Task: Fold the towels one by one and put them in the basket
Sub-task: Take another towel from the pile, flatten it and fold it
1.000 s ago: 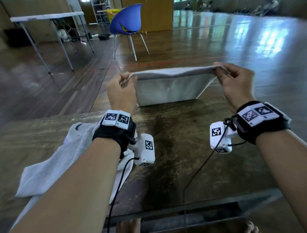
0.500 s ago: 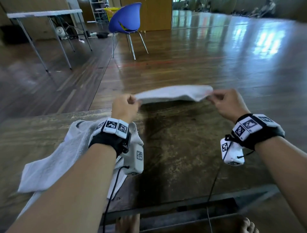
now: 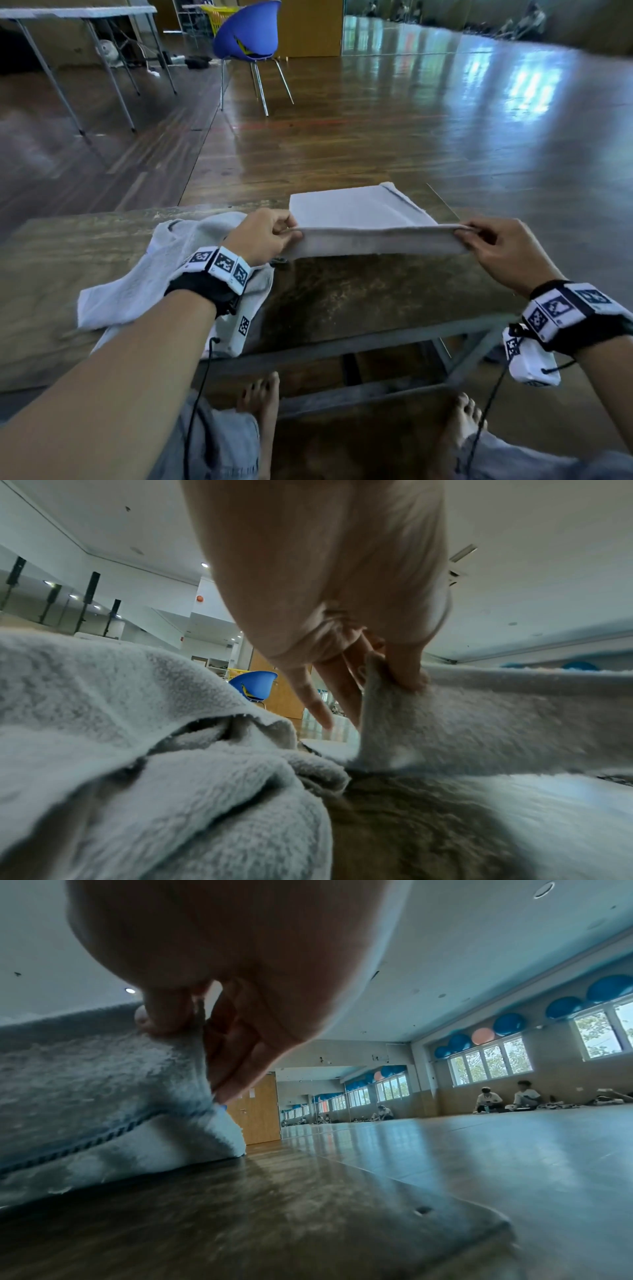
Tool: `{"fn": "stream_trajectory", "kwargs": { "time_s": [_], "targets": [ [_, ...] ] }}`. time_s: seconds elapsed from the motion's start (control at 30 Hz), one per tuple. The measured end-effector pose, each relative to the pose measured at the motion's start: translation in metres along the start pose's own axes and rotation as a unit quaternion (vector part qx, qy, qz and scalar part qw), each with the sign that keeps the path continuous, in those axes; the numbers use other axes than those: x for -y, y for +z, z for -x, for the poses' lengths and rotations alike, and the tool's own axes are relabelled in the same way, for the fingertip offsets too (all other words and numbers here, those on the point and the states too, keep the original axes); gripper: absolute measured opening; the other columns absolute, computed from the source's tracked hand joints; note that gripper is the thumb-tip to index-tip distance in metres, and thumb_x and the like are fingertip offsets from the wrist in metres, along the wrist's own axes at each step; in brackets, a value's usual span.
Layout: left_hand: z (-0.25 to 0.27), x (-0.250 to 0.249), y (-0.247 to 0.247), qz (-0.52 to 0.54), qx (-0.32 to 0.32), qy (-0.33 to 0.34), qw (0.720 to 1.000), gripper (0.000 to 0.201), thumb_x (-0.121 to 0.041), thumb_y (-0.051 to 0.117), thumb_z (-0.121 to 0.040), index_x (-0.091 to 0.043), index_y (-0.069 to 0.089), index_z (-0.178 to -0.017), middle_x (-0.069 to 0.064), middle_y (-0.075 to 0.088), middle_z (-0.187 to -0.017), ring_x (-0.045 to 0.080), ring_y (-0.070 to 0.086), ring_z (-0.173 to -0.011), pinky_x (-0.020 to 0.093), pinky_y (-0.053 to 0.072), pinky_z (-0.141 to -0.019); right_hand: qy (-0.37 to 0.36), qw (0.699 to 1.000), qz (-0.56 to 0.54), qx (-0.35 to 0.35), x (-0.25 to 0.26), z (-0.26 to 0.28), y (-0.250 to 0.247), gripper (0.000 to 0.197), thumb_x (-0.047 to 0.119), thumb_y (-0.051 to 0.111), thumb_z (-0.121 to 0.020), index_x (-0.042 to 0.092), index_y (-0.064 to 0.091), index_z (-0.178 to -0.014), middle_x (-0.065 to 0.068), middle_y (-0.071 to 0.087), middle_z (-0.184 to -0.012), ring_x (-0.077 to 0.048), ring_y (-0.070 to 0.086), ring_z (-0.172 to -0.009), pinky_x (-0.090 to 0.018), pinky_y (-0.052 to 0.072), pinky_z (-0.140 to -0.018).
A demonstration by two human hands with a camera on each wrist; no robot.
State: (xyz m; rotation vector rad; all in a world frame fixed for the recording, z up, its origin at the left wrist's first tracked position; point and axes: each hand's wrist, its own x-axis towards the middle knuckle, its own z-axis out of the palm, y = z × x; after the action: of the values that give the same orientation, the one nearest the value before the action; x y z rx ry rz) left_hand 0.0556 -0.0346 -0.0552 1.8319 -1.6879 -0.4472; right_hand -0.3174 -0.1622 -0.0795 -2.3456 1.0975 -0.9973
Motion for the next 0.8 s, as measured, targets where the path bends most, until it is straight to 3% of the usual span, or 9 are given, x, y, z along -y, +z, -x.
{"fn": "stream_trajectory", "kwargs": {
  "time_s": [0.13, 0.23, 0.3, 0.37, 0.5, 0.57, 0.67, 0.73, 0.8],
  "targets": [
    [0.018, -0.014, -0.003, -0.003, 0.242, -0.058, 0.968, 0.015, -0.033, 0.074, -0.086, -0.018, 0.071, -0.085, 0.000, 0.068, -0.068, 0.012, 0.060, -0.058, 0.023, 0.052, -0.060, 0.067, 0.970, 0.043, 0.232, 0.007, 0.030, -0.013, 0.014, 0.039, 0.067, -0.091, 0.028, 0.075, -0.087, -0.003, 0.072, -0.077, -0.006, 0.062, -0.073, -0.046, 0.052, -0.082],
    [0.032, -0.020, 0.007, 0.004, 0.434, -0.161, 0.887, 0.017, -0.030, 0.080, -0.081, -0.015, 0.077, -0.088, 0.002, 0.069, -0.077, 0.017, 0.066, -0.065, 0.026, 0.059, -0.065, 0.178, 0.876, -0.021, 0.447, 0.018, 0.051, -0.018, 0.022, 0.052, 0.072, -0.083, 0.031, 0.080, -0.084, 0.007, 0.076, -0.079, -0.008, 0.070, -0.075, -0.024, 0.051, -0.075],
    [0.038, -0.022, 0.013, 0.006, 0.491, -0.184, 0.852, 0.022, -0.036, 0.077, -0.083, -0.015, 0.079, -0.089, 0.006, 0.074, -0.083, 0.023, 0.070, -0.069, 0.027, 0.058, -0.066, 0.243, 0.832, -0.089, 0.490, 0.026, 0.059, -0.016, 0.031, 0.049, 0.072, -0.084, 0.020, 0.081, -0.085, -0.003, 0.078, -0.084, -0.018, 0.074, -0.078, -0.021, 0.055, -0.070],
    [0.034, -0.022, 0.017, 0.010, 0.447, -0.159, 0.880, 0.028, -0.041, 0.072, -0.086, -0.013, 0.079, -0.085, 0.011, 0.077, -0.086, 0.023, 0.072, -0.068, 0.026, 0.055, -0.063, 0.224, 0.861, -0.080, 0.449, 0.030, 0.058, -0.014, 0.038, 0.050, 0.065, -0.087, 0.015, 0.080, -0.085, -0.007, 0.078, -0.084, -0.020, 0.075, -0.079, -0.021, 0.056, -0.069],
    [0.021, -0.018, 0.026, -0.042, 0.219, -0.012, 0.975, 0.020, -0.035, 0.071, -0.087, -0.016, 0.076, -0.088, 0.000, 0.075, -0.083, 0.015, 0.070, -0.075, 0.027, 0.053, -0.071, 0.115, 0.951, 0.060, 0.281, 0.031, 0.040, 0.000, 0.023, 0.042, 0.065, -0.093, 0.024, 0.078, -0.090, 0.006, 0.076, -0.083, -0.011, 0.072, -0.080, -0.022, 0.051, -0.072],
    [0.015, -0.017, 0.033, -0.061, 0.165, 0.024, 0.984, 0.017, -0.034, 0.071, -0.087, -0.021, 0.074, -0.097, -0.002, 0.072, -0.101, 0.014, 0.066, -0.091, 0.031, 0.050, -0.084, 0.109, 0.960, 0.099, 0.239, 0.032, 0.031, 0.013, 0.015, 0.039, 0.064, -0.094, 0.030, 0.075, -0.099, 0.012, 0.073, -0.103, -0.009, 0.067, -0.096, -0.023, 0.047, -0.077],
    [0.006, -0.015, 0.048, -0.107, 0.184, 0.017, 0.977, 0.030, -0.039, 0.067, -0.089, -0.023, 0.068, -0.115, 0.001, 0.059, -0.124, 0.020, 0.057, -0.109, 0.037, 0.045, -0.099, 0.107, 0.945, 0.108, 0.289, 0.034, 0.017, 0.035, 0.030, 0.037, 0.059, -0.098, 0.030, 0.063, -0.127, 0.007, 0.056, -0.137, -0.015, 0.050, -0.129, -0.034, 0.037, -0.107],
    [-0.003, -0.014, 0.055, -0.173, 0.223, 0.009, 0.959, 0.035, -0.045, 0.065, -0.089, -0.022, 0.067, -0.116, 0.002, 0.058, -0.120, 0.021, 0.057, -0.105, 0.037, 0.046, -0.099, 0.111, 0.923, 0.148, 0.337, 0.035, 0.007, 0.045, 0.036, 0.039, 0.058, -0.098, 0.028, 0.060, -0.132, 0.002, 0.050, -0.142, -0.019, 0.045, -0.134, -0.040, 0.032, -0.115],
    [-0.013, -0.015, 0.055, -0.210, 0.229, -0.017, 0.950, 0.032, -0.054, 0.065, -0.085, -0.024, 0.073, -0.095, -0.002, 0.065, -0.098, 0.018, 0.060, -0.091, 0.033, 0.051, -0.088, 0.121, 0.911, 0.180, 0.351, 0.038, -0.007, 0.050, 0.025, 0.044, 0.060, -0.095, 0.032, 0.070, -0.114, 0.001, 0.061, -0.125, -0.021, 0.057, -0.118, -0.040, 0.041, -0.107]
  ]
}}
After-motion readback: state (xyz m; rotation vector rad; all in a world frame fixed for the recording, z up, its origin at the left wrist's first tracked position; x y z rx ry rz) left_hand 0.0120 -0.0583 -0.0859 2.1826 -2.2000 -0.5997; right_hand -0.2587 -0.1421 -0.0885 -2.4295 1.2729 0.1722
